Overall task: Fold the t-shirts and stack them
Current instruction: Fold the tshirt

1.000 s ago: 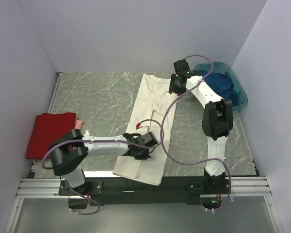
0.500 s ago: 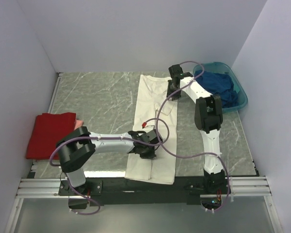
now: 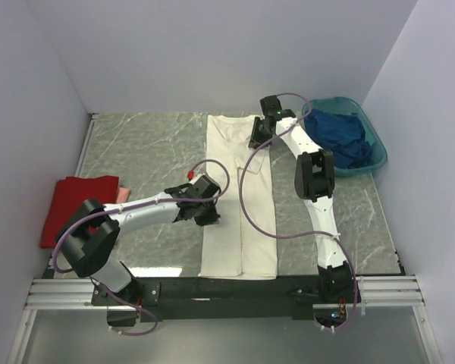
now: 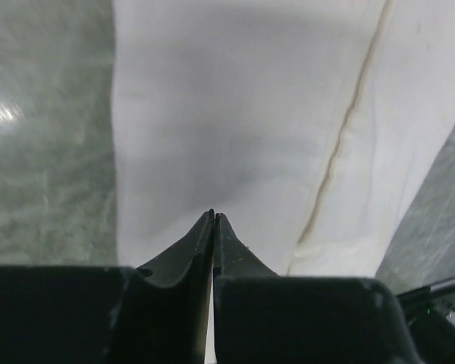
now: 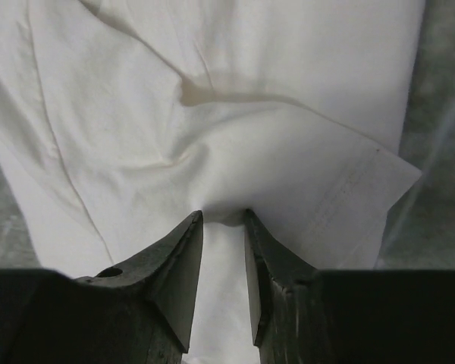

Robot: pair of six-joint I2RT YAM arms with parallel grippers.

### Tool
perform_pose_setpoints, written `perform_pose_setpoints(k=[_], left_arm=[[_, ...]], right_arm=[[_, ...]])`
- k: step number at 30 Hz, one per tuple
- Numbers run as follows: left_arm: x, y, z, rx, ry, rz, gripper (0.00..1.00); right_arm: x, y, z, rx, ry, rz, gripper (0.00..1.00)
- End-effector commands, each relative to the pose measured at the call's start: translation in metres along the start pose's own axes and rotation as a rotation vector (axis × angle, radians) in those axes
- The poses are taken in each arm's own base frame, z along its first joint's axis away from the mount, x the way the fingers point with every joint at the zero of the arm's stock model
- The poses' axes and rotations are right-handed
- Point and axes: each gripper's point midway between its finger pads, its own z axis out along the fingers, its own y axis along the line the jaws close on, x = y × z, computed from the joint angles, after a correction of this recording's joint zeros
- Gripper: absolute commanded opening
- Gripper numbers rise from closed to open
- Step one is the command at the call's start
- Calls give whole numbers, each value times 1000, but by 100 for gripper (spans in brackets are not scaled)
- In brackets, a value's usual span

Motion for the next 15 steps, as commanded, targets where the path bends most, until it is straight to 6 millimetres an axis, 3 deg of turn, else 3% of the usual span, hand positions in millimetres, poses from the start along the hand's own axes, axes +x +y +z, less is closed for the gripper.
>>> perform_pose_setpoints(k=[1, 3, 9, 10, 12, 13, 15], left_arm=[[-22, -2, 12, 34, -8, 5, 9], [-38, 0, 21, 30, -17, -19, 9], [-41, 7, 57, -8, 32, -40, 7], [-39, 10, 61, -19, 42, -42, 7], [-38, 12, 62, -19, 39, -54, 8], [-39, 12, 59, -18, 31, -56, 9], [-41, 14, 57, -22, 31, -62, 9]], right_arm=[[-14, 25, 15, -188, -10, 83, 36], [-31, 36, 13, -273, -61, 107, 39], [-61, 72, -27, -426, -132, 78, 46], [-69, 79, -46, -442, -159, 65, 47], [-73, 79, -62, -439, -181, 51, 50], [-81, 84, -83, -445, -213, 38, 50], [-80, 79, -98, -417, -213, 32, 52]])
